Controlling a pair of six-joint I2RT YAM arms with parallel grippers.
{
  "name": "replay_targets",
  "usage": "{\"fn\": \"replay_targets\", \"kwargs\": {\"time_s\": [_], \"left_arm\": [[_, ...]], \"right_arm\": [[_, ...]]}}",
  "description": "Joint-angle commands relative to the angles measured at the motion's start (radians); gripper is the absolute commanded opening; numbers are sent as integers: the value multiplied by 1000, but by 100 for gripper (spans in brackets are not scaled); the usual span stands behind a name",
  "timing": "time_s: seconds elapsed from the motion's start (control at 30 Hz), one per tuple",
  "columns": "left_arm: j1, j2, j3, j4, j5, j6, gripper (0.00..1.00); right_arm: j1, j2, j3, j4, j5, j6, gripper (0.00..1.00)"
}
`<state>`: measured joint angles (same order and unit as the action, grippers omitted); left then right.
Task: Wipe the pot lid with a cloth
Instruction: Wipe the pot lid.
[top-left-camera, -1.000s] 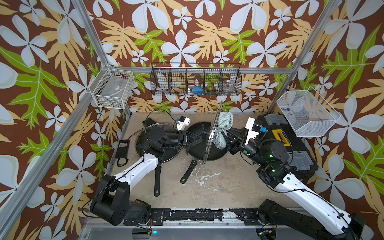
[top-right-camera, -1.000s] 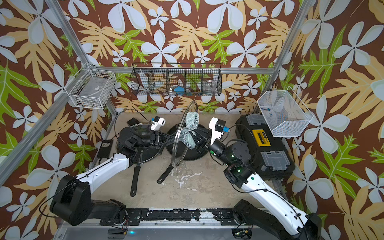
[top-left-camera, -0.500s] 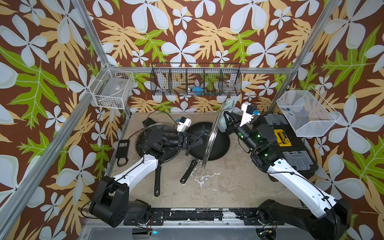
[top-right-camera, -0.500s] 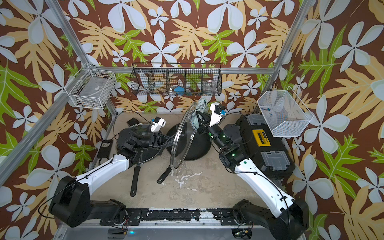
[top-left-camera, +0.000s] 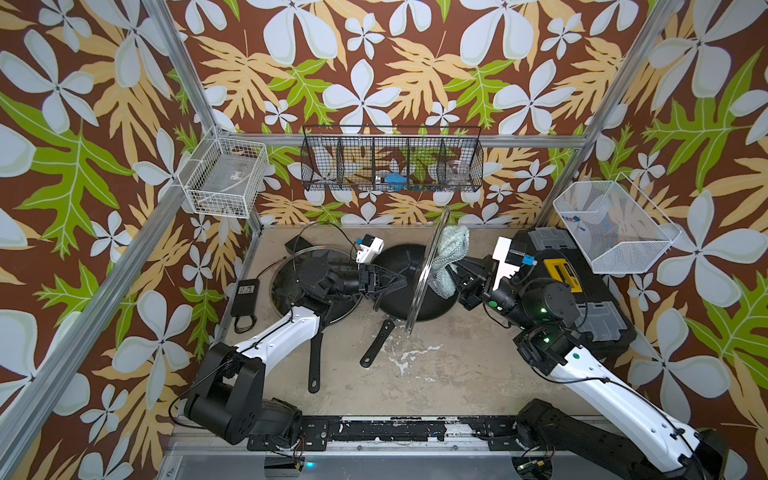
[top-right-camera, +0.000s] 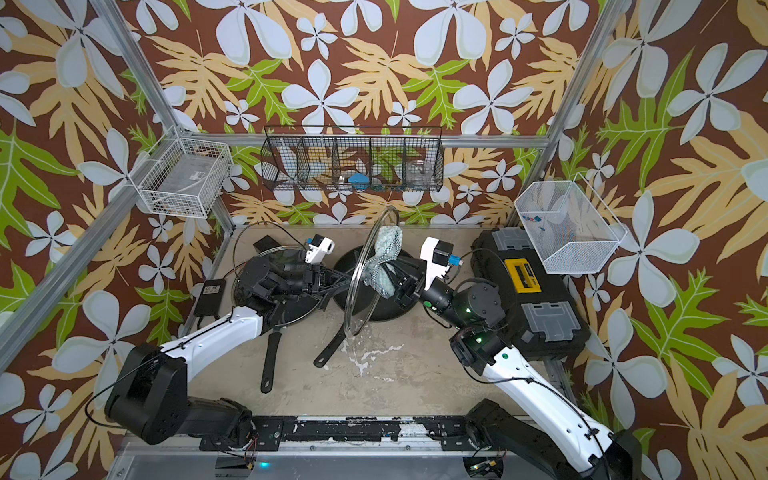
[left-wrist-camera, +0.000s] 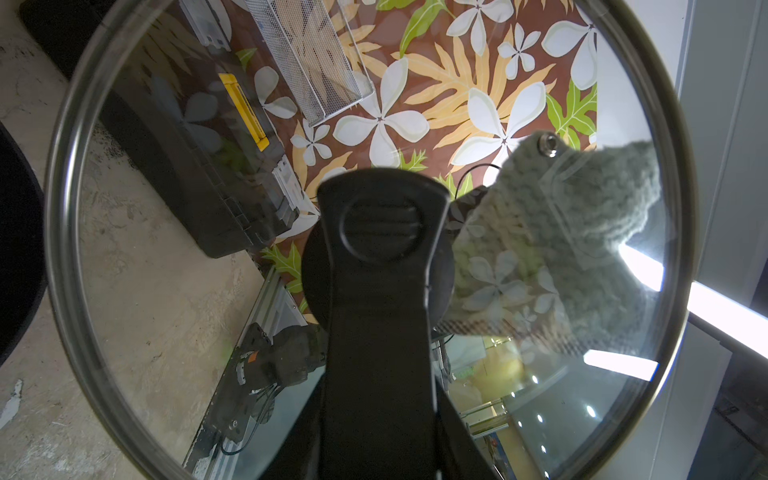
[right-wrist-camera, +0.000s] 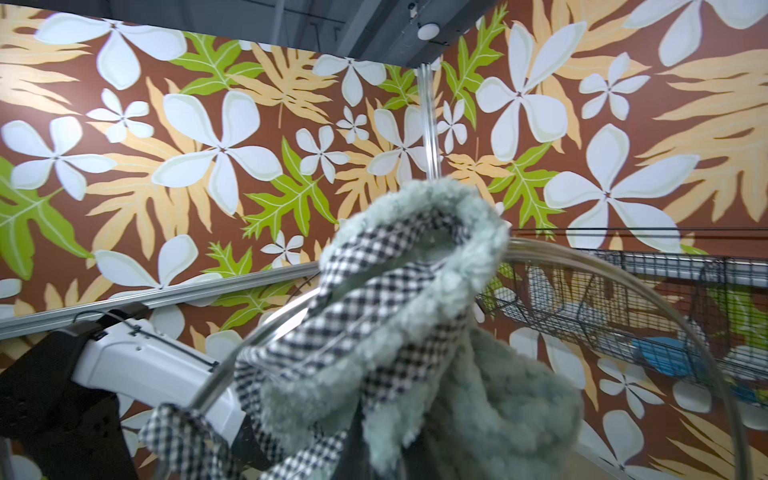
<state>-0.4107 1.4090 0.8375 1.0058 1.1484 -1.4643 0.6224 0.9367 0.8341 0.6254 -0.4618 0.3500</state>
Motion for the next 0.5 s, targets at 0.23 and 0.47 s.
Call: {"fn": "replay_targets", "kwargs": {"time_s": [0.23, 0.47], "left_arm": [[1, -20, -1, 135, -15, 9, 0], [-2, -49, -11, 143, -15, 7, 0]], "right_arm": [[-9, 93, 117, -28, 106, -98, 0], [-104, 245, 197, -68, 227, -46, 0]]}}
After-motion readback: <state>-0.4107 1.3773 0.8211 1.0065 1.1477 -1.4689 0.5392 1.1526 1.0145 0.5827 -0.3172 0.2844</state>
